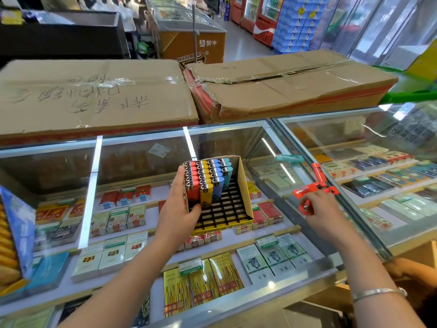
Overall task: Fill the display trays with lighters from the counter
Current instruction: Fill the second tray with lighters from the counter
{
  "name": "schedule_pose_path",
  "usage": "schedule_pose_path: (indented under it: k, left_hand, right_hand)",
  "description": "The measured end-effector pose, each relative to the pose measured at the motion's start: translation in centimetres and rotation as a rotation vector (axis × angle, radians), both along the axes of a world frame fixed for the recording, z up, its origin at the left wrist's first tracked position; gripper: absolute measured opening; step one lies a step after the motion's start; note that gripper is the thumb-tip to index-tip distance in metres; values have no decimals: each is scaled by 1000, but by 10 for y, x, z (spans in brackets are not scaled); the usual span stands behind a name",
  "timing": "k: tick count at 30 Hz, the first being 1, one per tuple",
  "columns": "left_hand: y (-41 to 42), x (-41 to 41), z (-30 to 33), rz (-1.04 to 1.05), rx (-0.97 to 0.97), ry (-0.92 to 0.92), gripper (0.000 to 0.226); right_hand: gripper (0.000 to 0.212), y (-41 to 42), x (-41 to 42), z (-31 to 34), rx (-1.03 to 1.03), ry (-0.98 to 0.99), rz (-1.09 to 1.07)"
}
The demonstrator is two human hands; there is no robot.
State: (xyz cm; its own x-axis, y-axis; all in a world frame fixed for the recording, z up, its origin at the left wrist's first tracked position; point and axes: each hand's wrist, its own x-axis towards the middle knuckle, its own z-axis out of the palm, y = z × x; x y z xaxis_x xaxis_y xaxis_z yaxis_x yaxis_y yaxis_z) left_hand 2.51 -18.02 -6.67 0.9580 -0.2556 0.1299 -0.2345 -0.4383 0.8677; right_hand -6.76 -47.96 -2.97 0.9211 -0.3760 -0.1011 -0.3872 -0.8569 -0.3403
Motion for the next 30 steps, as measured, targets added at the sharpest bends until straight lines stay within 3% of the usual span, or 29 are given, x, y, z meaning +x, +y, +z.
schedule_pose_path:
  k: [3, 8, 16, 20, 23, 30]
  left_hand:
    - [0, 0, -1, 8, 9, -7, 92]
    - [0, 0, -1, 4, 3, 7, 91]
    - [0, 2, -2, 4, -12, 45, 85]
    - [0, 2, -1, 0, 6, 42, 85]
    - [0, 1, 0, 6, 5, 43, 85]
    - [-1, 0, 2, 17, 15, 42, 83]
  right_hand:
    - [16, 8, 8, 5, -91, 41, 86]
    - [30, 34, 26, 3, -111, 53, 146]
    - [24, 20, 43, 7, -392, -204, -19]
    - [17, 5, 48, 6, -503, -56, 38]
    - [23, 9, 53, 1, -526, 66, 98]
    - [26, 34, 64, -1, -341, -8, 189]
